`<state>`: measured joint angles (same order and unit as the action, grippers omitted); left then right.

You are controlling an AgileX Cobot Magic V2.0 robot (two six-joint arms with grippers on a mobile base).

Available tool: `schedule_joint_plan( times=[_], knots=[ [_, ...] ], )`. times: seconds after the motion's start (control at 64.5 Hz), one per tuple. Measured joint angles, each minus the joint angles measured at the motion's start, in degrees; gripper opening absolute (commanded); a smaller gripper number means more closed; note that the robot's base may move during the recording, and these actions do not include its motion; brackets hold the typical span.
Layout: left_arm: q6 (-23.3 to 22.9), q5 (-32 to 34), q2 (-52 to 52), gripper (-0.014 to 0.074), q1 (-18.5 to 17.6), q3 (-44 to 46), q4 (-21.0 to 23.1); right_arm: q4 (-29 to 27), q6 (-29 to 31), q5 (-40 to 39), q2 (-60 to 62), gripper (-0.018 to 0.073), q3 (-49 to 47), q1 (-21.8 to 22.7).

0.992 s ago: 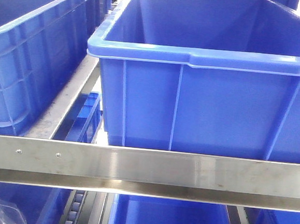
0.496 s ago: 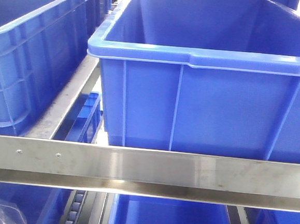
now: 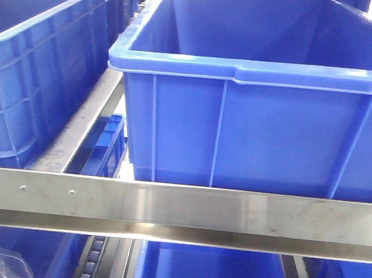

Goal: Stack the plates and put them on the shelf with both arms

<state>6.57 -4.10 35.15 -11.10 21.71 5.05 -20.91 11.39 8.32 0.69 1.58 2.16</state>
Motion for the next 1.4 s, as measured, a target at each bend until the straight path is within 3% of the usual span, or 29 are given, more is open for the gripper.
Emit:
schedule_joint_plan(
  times=[0.062, 0.202, 0.295, 1.179, 1.396],
  knots=[
    [0.0, 0.0, 0.0, 0.0083, 0.0, 0.0, 0.0, 3.3, -1.8, -0.1, 0.0, 0.0057, 0.0, 0.0],
    [0.0, 0.0, 0.0, 0.0082, 0.0, 0.0, 0.0, 13.7, -12.8, -0.7, 0.0, 0.0057, 0.0, 0.0],
    [0.0, 0.0, 0.0, 0.0083, 0.0, 0.0, 0.0, 16.4, -15.9, -0.9, 0.0, 0.0057, 0.0, 0.0],
    [0.0, 0.1, -0.7, 0.0083, 0.0, -0.5, 0.0, 17.4, -16.7, -0.9, 0.0, 0.0057, 0.0, 0.0],
    [0.0, 4.1, -8.8, 0.0082, 4.0, -7.6, 0.0, 17.4, -16.7, -0.9, 0.0, 0.0057, 0.0, 0.0]
  ],
)
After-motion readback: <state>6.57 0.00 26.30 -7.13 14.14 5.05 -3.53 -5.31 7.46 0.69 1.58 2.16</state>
